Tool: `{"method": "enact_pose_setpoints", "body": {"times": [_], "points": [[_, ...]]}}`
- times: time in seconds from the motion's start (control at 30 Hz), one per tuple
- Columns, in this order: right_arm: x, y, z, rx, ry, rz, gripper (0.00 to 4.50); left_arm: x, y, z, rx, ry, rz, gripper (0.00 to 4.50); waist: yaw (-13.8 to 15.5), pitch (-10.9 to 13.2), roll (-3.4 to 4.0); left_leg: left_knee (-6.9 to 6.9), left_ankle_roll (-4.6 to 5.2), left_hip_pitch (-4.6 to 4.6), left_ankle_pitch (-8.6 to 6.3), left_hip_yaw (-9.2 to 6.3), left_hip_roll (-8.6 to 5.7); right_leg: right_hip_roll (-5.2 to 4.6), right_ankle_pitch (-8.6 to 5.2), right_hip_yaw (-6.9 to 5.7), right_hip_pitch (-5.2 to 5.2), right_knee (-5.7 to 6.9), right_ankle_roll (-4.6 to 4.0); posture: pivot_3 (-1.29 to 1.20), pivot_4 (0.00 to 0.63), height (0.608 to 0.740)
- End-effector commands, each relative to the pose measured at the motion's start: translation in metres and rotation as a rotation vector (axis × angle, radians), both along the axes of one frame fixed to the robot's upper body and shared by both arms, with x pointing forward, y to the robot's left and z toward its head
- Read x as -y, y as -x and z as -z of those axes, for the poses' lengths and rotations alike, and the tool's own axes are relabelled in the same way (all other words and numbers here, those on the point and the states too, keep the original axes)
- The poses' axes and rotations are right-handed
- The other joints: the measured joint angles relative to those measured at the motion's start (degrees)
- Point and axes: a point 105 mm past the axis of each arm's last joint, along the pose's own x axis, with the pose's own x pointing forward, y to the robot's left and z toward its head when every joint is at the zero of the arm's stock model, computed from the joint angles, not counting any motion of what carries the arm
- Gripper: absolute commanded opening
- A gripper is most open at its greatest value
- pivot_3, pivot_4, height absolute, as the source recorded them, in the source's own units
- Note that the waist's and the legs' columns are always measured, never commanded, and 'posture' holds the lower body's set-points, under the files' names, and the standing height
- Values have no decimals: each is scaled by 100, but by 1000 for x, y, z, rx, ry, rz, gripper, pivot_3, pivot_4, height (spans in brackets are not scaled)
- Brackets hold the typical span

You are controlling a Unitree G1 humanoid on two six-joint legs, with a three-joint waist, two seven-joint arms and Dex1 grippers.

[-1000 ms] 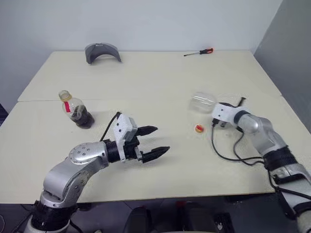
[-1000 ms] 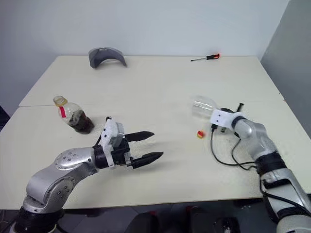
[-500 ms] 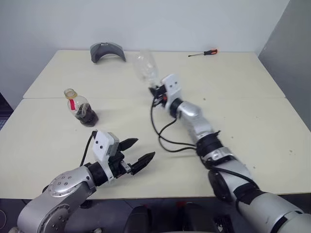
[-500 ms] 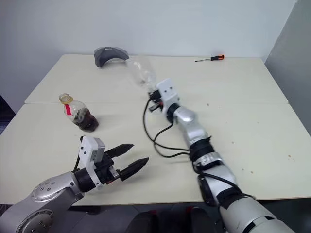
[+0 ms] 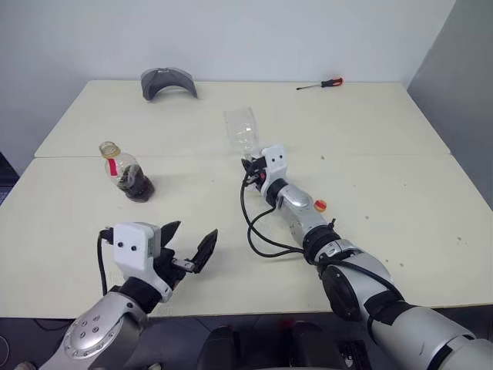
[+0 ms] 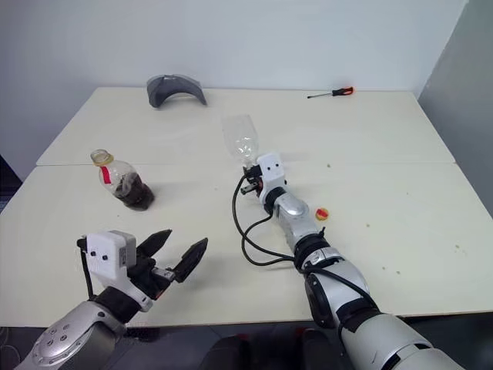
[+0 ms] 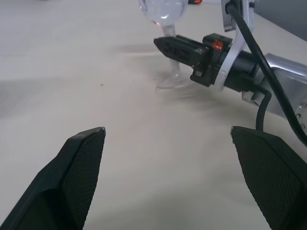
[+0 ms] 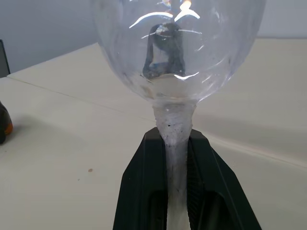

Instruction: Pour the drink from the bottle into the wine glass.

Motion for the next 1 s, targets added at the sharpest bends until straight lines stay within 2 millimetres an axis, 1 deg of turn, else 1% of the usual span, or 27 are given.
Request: {"method": "enact_pose_setpoints", "body": {"times": [0.03, 0.1, 0.2, 0.3, 0.37, 0.43, 0.53, 0.6, 0.7, 0.77, 0.93, 1.0], "points": [[-33, 20, 17, -46, 23, -83, 173, -2, 0, -7, 41, -16, 9, 4500, -1, -2, 1, 0, 0, 1, 0, 0, 0, 0, 0, 0, 0, 0, 0, 0, 150, 740], [-26, 20, 27, -33, 113, -89, 173, -1, 1, -7, 42, -20, 16, 4500, -1, -7, 0, -1, 0, 2, 0, 0, 1, 0, 0, 0, 1, 0, 0, 0, 150, 740], [-7, 19, 42, -51, 197, -94, 173, 1, 1, -8, 50, -17, 20, 4500, 1, -26, -2, -3, 0, 6, 0, 0, 1, 0, 0, 0, 6, -3, 0, 0, 150, 740], [11, 20, 50, -61, 246, -95, 173, 2, 3, -6, 45, -15, 19, 4500, 10, -42, -2, -8, 0, 15, 0, -1, 1, 0, -1, 0, 16, -7, 0, 0, 150, 740], [23, 20, 50, -65, 263, -83, 173, 2, 3, -5, 40, -20, 23, 4500, 25, -41, 1, -13, 2, 35, -2, -3, 0, 0, -1, -1, 40, -14, 0, 0, 150, 740], [31, 19, 46, -61, 282, -78, 173, 0, 3, -4, 41, -24, 24, 4500, 48, -44, 1, -33, 23, 96, -14, -8, -2, -1, -3, -4, 100, -38, -1, 0, 150, 740], [38, 18, 40, -58, 291, -72, 173, 1, 2, -5, 45, -23, 29, 4500, 62, -42, 3, -77, 27, 159, -15, -6, -10, -5, -3, -2, 155, -69, -1, 0, 150, 740], [40, 16, 37, -53, 306, -69, 173, 1, 2, -4, 43, -24, 31, 4500, 62, -42, 6, -99, 27, 196, -16, -8, -9, -4, -5, -6, 191, -93, -4, 0, 150, 740], [40, 11, 29, -50, 304, -59, 173, 0, 1, -5, 48, -27, 32, 4500, 62, -41, 7, -100, 27, 193, -16, -8, -8, -2, -5, -6, 189, -96, -4, 0, 150, 740], [36, 7, 18, -37, 263, -50, 173, -2, 0, -6, 53, -29, 18, 4500, 61, -41, 7, -100, 27, 193, -16, -7, -8, -2, -5, -5, 189, -96, -4, 0, 150, 740], [20, -2, -18, 51, 121, -20, 173, -6, 0, -7, 57, -29, -6, 4500, 29, -27, 14, -101, 27, 189, -16, -7, -5, -1, -5, -5, 183, -96, -4, 0, 150, 740], [12, -4, -24, 83, 113, -10, 173, -5, 0, -6, 55, -26, -5, 4500, 4, -18, 18, -103, 26, 183, -15, -3, -5, -1, -5, -3, 176, -97, -4, 0, 150, 740]]}}
